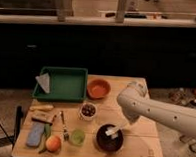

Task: Wipe purple bowl with brush

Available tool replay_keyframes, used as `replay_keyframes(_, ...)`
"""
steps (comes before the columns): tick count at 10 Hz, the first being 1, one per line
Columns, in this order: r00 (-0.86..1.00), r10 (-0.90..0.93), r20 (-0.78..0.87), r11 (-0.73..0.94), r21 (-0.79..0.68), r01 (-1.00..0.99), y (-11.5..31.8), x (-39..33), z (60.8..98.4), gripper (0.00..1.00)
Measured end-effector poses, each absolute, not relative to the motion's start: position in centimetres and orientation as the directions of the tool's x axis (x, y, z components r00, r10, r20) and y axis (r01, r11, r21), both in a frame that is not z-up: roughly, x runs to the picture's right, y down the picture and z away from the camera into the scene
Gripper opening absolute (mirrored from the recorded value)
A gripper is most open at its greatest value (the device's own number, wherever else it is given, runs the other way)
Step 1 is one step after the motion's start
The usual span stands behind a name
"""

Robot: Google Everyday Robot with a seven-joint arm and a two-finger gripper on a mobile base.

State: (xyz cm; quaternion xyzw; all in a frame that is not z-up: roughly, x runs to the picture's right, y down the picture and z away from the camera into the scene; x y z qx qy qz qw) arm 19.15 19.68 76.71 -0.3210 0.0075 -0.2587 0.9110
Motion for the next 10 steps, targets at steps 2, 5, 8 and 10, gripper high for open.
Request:
replay_keyframes(2,0.846,-0.497,0.193,0.649,-0.565,0.510,19.8,17.2,76.8,0.00)
replay_keyframes(5,0.820,-0.512,0.256,0.615,-0.557,0.558,22.4,16.6,74.5,0.00)
replay_keyframes(8,0.823,-0.502,0.266,0.602,-0.575,0.554,24.0,18.4,72.9,0.00)
replay_keyframes(10,0.833,-0.499,0.239,0.608,-0.589,0.533,23.6,20.1,72.9,0.00)
